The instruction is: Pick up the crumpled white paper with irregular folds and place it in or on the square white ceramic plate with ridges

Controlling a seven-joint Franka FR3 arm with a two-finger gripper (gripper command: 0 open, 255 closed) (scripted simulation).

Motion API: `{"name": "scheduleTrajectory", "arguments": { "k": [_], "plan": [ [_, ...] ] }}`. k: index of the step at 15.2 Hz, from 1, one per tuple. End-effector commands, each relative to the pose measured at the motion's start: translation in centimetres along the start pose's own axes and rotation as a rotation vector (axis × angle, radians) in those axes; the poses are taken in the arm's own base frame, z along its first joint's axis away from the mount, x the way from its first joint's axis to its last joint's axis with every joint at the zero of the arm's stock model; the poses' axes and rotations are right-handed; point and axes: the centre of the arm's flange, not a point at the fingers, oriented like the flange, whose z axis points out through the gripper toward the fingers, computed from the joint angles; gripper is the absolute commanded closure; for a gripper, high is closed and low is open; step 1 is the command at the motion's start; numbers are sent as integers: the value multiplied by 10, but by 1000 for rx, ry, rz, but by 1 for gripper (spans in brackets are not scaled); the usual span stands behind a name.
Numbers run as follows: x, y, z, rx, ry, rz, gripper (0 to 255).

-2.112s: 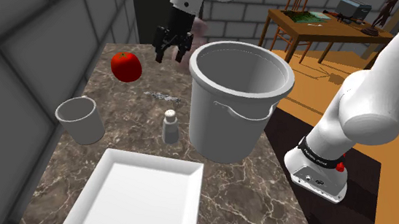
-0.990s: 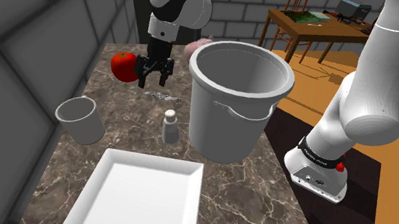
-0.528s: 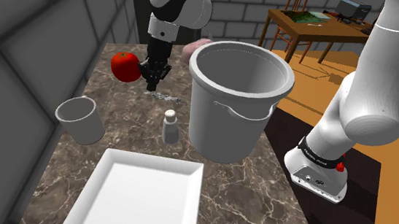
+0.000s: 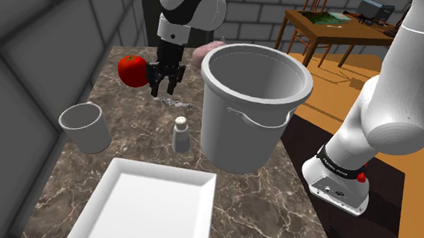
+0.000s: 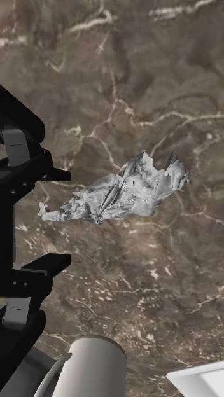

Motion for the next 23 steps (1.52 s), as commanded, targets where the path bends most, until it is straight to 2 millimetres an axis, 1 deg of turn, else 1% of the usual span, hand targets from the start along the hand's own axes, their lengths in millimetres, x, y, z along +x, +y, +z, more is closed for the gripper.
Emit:
{"name": "scheduleTrajectory", "arguments": {
  "k": [1,2,10,18,19,23],
  "plan": [
    [-21,-15,-8,-126,17,47,0],
    [-33,-25,-10,-200,27,73,0],
    [-32,-17,29,-200,27,73,0],
    [-32,-17,29,-200,27,73,0],
    [-32,-17,29,-200,27,73,255],
    [-32,-16,28,-200,27,73,255]
  ]
}}
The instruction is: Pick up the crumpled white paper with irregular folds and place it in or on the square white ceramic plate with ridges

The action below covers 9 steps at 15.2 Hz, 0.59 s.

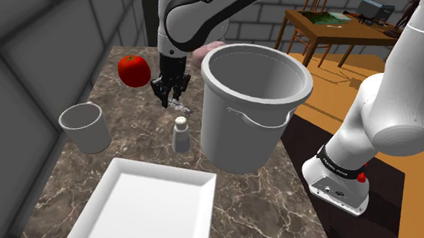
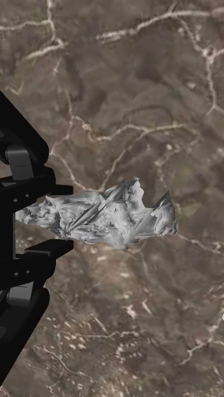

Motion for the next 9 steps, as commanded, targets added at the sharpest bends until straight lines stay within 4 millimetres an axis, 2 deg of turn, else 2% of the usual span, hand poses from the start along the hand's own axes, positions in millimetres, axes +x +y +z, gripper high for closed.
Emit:
{"name": "scheduleTrajectory", "arguments": {
  "k": [1,5,9],
  "plan": [
    [-1,-1,2,-1,-4,-2,255],
    [-1,-1,2,-1,-4,-2,255],
    [-2,-5,-18,-1,-4,-2,255]
  ]
}}
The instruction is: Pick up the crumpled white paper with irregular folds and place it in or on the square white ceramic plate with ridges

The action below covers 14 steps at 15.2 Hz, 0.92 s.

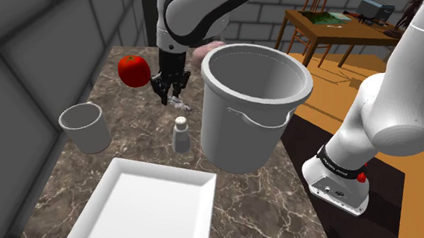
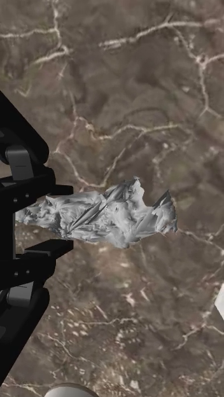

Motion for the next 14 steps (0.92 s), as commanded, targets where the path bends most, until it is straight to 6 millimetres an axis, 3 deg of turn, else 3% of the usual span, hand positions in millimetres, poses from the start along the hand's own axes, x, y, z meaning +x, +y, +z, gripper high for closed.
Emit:
{"name": "scheduleTrajectory", "arguments": {
  "k": [1,14],
  "plan": [
    [0,-2,-10,0,-1,0,255],
    [-4,-14,-73,0,-1,0,255]
  ]
}}
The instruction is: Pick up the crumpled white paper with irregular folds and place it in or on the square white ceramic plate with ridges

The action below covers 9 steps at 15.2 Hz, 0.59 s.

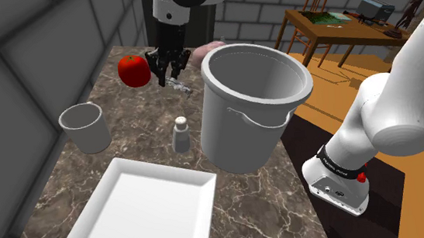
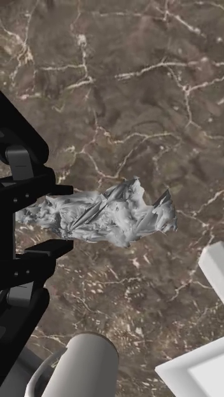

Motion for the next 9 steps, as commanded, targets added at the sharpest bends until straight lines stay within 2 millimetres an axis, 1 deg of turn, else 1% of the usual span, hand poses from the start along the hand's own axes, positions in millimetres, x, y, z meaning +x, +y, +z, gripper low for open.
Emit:
{"name": "scheduleTrajectory", "arguments": {
  "k": [1,9],
  "plan": [
    [-10,-10,0,0,0,0,255],
    [-83,-84,15,0,0,0,255]
  ]
}}
